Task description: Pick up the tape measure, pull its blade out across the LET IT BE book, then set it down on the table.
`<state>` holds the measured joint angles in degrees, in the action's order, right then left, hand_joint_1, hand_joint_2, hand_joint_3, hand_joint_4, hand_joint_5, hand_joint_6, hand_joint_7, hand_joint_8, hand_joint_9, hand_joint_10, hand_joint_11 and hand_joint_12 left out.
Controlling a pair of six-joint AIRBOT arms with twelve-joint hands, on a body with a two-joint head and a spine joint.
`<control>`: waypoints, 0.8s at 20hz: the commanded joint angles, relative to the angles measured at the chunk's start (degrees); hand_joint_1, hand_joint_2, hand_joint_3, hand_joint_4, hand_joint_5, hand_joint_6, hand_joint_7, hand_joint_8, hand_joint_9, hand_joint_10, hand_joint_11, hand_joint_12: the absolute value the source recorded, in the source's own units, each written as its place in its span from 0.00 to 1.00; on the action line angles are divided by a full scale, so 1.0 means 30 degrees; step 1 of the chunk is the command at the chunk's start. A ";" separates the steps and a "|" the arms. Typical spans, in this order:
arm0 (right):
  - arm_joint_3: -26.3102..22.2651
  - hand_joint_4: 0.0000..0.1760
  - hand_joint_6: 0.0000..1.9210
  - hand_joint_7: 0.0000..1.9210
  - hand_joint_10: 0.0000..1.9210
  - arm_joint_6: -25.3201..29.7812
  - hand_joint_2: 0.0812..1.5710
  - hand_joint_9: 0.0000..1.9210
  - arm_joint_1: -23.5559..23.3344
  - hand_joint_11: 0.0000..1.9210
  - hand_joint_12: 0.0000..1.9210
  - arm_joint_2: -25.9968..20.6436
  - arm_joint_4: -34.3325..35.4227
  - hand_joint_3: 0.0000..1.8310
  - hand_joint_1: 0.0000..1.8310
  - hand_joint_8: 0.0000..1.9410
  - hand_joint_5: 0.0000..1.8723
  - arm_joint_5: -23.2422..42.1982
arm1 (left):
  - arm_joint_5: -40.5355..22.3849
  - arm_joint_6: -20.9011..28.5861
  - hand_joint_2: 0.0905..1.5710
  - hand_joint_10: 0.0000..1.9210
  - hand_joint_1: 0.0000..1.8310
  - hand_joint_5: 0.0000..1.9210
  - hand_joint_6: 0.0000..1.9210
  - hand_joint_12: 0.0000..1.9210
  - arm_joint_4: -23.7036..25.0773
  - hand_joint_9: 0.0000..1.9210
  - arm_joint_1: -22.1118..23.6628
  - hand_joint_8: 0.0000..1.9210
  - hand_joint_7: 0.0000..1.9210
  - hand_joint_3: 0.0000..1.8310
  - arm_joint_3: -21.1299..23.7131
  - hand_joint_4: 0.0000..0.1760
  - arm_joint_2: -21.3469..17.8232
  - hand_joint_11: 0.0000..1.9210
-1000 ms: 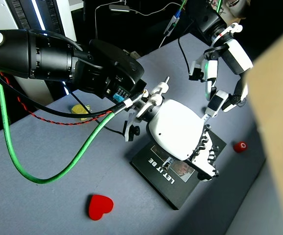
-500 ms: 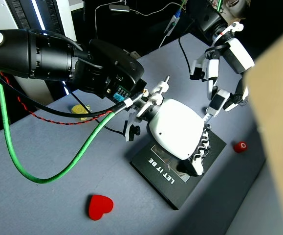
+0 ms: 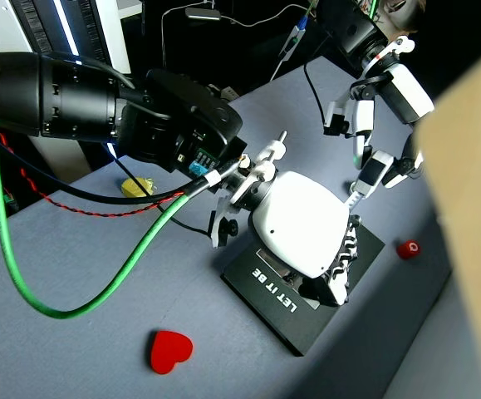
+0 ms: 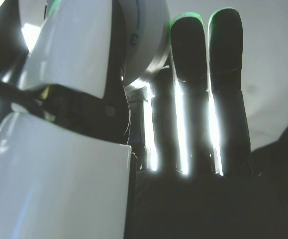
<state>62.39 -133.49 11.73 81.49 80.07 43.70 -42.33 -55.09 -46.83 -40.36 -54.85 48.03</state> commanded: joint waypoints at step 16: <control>-0.0371 0.00 0.06 0.28 0.22 0.0049 0.73 0.20 0.0190 0.05 0.68 -0.0766 -0.1662 0.00 0.48 0.08 0.22 0.0759 | -0.2104 0.0126 0.67 0.65 0.76 0.54 0.39 0.58 0.0806 0.48 0.0174 0.44 0.55 0.00 0.0071 0.00 -0.0260 0.39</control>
<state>61.45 -133.43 12.53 79.46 79.26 43.55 -42.37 -55.27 -46.46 -40.36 -54.50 47.70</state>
